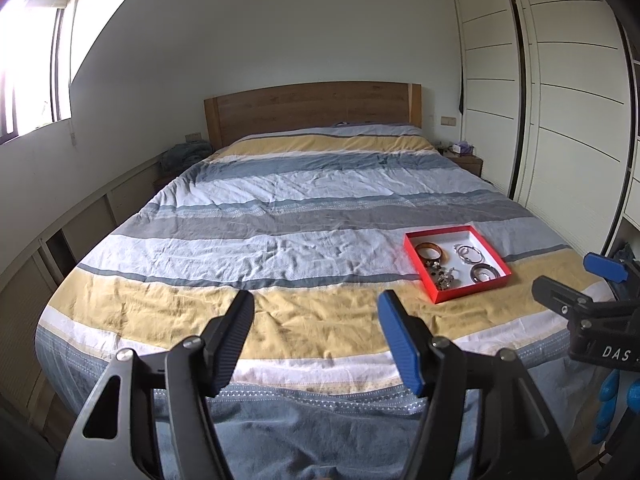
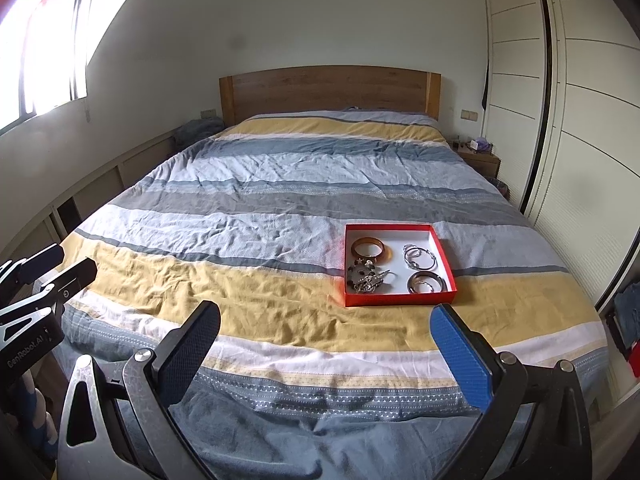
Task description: Organize jewelry
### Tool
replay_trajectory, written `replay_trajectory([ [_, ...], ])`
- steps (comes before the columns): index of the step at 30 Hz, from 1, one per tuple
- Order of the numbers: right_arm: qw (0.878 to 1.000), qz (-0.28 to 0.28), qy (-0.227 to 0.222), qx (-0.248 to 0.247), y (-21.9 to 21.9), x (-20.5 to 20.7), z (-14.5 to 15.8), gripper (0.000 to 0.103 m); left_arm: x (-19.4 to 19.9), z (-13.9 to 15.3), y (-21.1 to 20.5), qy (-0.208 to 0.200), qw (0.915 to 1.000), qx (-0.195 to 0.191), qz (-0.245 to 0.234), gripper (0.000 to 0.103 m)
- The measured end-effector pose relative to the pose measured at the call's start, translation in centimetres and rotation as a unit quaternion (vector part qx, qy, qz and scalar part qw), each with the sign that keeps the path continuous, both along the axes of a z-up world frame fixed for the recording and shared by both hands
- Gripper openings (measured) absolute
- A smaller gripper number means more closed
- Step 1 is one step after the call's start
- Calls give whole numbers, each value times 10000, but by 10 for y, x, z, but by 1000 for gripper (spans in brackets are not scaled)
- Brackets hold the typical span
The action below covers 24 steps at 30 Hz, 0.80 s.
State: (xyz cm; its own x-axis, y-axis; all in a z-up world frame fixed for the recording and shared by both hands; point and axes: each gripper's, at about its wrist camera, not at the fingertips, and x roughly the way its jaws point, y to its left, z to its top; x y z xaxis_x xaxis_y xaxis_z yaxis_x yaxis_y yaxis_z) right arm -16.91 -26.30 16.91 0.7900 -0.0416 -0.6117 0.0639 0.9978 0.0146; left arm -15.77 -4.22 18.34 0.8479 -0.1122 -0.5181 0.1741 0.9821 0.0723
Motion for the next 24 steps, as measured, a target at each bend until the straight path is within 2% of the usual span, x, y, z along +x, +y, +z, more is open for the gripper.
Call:
replay_trajectory([
  [9,9996,-34,289,9,-1,14,-19,103,14,-18,5,347,9987,-315,-219,62],
  [24,9968,-17,803,41,0,36,-58,103,38,-53,2,748,9967,-240,-223,62],
])
